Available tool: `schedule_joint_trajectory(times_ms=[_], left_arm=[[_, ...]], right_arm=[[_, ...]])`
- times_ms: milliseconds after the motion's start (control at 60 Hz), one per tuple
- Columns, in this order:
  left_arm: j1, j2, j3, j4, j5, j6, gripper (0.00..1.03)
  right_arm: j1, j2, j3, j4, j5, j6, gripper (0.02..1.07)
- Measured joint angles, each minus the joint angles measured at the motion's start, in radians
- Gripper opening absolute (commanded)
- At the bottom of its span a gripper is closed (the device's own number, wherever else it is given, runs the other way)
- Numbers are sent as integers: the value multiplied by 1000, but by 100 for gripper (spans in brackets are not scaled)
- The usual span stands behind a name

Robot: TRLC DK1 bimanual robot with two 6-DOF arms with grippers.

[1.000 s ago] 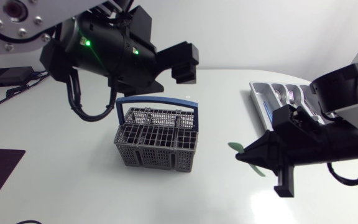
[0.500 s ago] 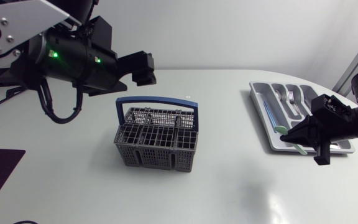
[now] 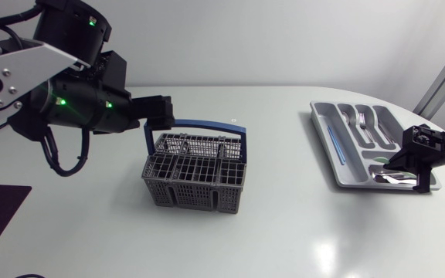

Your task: Unload the cutlery basket into the drawer organizer.

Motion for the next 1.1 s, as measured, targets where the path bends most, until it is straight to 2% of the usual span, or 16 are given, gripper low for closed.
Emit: schedule_joint_trajectory(times_ms=[283,367,417,433,450,483,500,517,667,817,983,1100], left_arm=[[39,-43,-60,11,0,38,98],[48,-51,-80,17,0,48,98],[51,-54,-89,23,0,49,98],[52,-54,-91,23,0,49,98],[52,-55,-92,23,0,50,98],[53,-57,-96,24,0,52,98],[54,-60,-98,26,0,56,98],[55,-61,-100,26,-1,56,98],[75,-89,-124,28,0,82,98],[105,-119,-151,33,-1,109,98],[134,-151,-181,39,0,140,98],[162,-178,-205,44,0,164,98]], right_arm=[[-22,118,10,159,122,-62,9],[-28,138,10,198,142,-66,17],[-29,145,10,216,154,-71,32],[-30,146,10,220,160,-71,46],[-30,146,10,225,163,-71,53],[-31,146,8,236,171,-71,77],[-32,146,8,241,175,-74,100],[-32,146,7,246,176,-75,105],[-39,101,-23,270,177,-81,103],[-34,27,-59,269,103,-19,103],[-13,-66,-69,253,12,154,103],[8,-129,-71,299,0,335,103]])
